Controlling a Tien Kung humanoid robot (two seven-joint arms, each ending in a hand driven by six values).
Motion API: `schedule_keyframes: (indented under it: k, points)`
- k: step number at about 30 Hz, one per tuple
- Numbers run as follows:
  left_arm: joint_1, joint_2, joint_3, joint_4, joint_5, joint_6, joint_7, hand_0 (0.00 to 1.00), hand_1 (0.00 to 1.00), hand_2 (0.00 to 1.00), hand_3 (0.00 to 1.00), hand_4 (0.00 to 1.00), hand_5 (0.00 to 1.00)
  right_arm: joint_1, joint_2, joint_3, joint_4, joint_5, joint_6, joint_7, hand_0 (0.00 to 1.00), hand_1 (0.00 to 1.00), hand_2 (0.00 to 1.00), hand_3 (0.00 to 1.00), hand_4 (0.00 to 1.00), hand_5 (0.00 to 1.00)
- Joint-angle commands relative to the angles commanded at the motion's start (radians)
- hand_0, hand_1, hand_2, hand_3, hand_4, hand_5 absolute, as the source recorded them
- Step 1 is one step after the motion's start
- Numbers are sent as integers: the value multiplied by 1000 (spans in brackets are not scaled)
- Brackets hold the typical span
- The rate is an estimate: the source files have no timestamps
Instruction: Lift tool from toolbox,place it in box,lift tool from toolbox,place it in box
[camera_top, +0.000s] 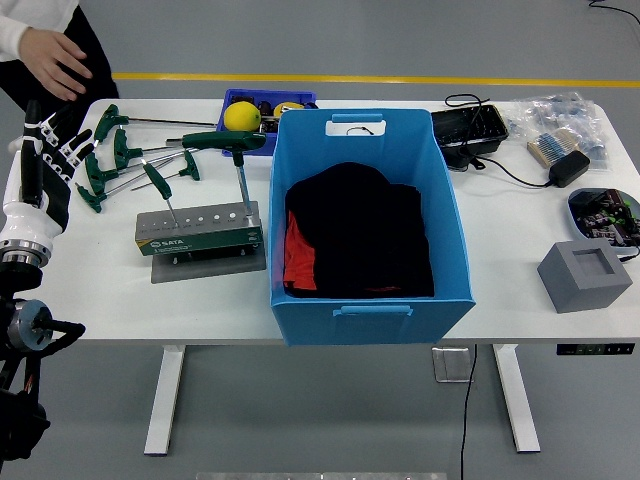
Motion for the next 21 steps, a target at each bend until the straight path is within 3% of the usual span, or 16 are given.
schedule_keyframes:
  k: [13, 20, 21]
  points:
    - [-1, 2, -1, -5, 7, 2, 1, 847, 847, 988, 859, 998, 964, 2, -1, 12, 0, -13, 1, -2, 699, 687, 748, 598, 812, 711]
    - [-20, 11, 7, -36, 93, 9, 18, 858, 860, 990, 859, 998, 964, 4, -3, 14, 0, -15, 1, -1, 699, 688, 748, 597, 812, 711]
    - [-24, 13, 9, -39, 107, 9, 21, 915, 904, 996, 861, 998, 952, 4, -3, 14, 0, -15, 1, -1, 699, 688, 748, 597, 812, 711]
